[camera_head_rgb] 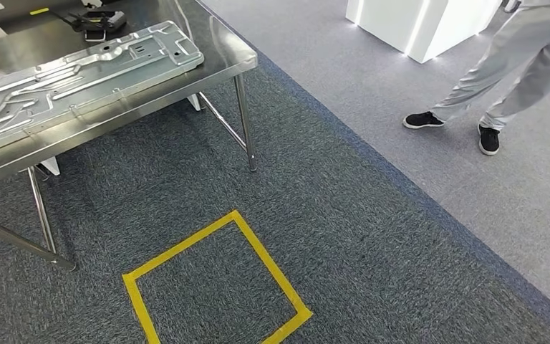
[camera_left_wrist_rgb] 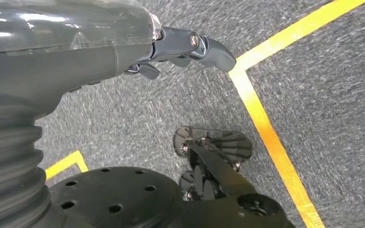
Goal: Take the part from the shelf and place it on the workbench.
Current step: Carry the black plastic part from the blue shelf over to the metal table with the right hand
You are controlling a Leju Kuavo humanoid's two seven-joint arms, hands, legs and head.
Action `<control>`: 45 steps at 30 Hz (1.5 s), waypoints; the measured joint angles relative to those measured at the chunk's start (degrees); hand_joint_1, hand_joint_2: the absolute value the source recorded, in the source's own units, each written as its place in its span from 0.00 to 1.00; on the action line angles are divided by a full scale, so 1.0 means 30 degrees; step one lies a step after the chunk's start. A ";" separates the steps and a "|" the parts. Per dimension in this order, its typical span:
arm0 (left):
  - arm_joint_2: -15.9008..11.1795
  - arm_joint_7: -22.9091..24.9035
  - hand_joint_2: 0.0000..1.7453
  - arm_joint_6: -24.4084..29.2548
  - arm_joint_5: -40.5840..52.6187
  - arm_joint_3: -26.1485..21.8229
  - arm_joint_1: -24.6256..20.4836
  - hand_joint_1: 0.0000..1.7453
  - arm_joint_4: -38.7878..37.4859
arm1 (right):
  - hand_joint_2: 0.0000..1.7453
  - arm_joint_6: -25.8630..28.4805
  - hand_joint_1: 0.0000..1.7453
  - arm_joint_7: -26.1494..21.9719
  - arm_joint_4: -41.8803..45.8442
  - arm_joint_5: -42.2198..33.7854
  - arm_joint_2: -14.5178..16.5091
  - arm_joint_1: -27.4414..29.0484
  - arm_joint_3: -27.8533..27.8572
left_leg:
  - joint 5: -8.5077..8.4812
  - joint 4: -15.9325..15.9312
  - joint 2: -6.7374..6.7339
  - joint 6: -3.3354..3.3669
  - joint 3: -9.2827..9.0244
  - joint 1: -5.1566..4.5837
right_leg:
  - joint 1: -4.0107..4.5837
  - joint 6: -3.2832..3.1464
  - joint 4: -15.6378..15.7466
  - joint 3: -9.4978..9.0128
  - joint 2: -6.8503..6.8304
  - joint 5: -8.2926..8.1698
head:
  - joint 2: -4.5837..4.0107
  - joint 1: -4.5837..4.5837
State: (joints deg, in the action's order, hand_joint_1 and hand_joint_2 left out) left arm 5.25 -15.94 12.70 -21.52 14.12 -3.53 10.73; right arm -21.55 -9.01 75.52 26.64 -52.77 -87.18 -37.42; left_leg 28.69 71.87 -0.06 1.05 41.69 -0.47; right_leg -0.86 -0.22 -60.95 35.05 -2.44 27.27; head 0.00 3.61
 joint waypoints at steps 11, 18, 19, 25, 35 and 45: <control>0.0118 -0.0056 1.00 0.0016 0.0231 0.0071 -0.0361 0.00 0.0000 | 0.00 0.3086 0.94 -0.0559 0.0179 -0.2071 -0.1189 0.5557 -0.0836 | -0.1690 -0.5275 -0.0189 0.1070 -0.2834 -0.0280 | -0.0011 0.0727 -0.2334 0.0641 0.0581 0.1574 | 0.0000 -0.0009; 0.0149 -0.0377 1.00 0.0248 -0.0173 0.0044 -0.0167 0.00 0.0000 | 0.00 0.5114 0.94 -0.1260 -0.0215 -0.1631 -0.1333 0.9820 -0.0709 | -0.1196 -0.4328 0.1485 0.0466 -0.2464 -0.0045 | -0.0696 0.1432 0.0104 0.0211 0.1588 -0.0652 | 0.0000 -0.0018; 0.0124 -0.0421 1.00 0.0257 -0.0217 0.0033 -0.0145 0.00 0.0000 | 0.00 0.5166 0.94 -0.1321 -0.0388 -0.1383 -0.1132 1.0019 -0.0665 | -0.1132 -0.4171 0.1630 0.0357 -0.2283 -0.0048 | -0.0685 0.1347 0.0391 0.0135 0.1742 -0.0617 | 0.0000 -0.0009; -0.0029 -0.0632 1.00 0.0137 -0.0361 0.0020 0.0038 0.00 0.0000 | 0.00 0.5229 0.94 -0.1534 -0.1249 -0.0623 -0.0018 1.0929 -0.0410 | -0.0043 -0.2086 0.0718 -0.0232 -0.1018 0.0022 | -0.0597 0.0511 0.0426 0.0114 0.0755 -0.0476 | 0.0000 0.0026; -0.0053 -0.1191 1.00 -0.0530 -0.0516 -0.0091 0.0319 0.00 0.0000 | 0.00 0.6133 0.94 -0.0935 0.0571 0.0860 -0.0405 1.6051 0.2914 | -0.1354 -0.3914 -0.0880 0.0250 -0.1615 -0.0189 | -0.0258 0.0827 0.0549 -0.0820 -0.1277 0.0224 | 0.0000 0.0029; -0.0053 -0.1146 1.00 -0.0794 -0.0420 -0.0087 0.0294 0.00 0.0000 | 0.00 0.0751 0.94 -0.0402 0.2603 0.2244 -0.1247 1.3992 0.6016 | -0.1537 -0.4429 0.1000 0.0885 -0.2004 -0.0158 | -0.0327 0.1165 -0.4226 0.1776 0.0779 0.2034 | 0.0000 0.0020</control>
State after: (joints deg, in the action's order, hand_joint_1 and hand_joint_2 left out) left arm 5.09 -19.38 10.32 -22.79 13.86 -2.65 10.73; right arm -19.29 -10.21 83.33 33.38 -56.51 -45.20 -19.37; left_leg 24.08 58.58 2.94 3.70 35.67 -0.94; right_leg -1.84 3.28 -73.63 40.38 -0.10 33.37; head 0.00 3.67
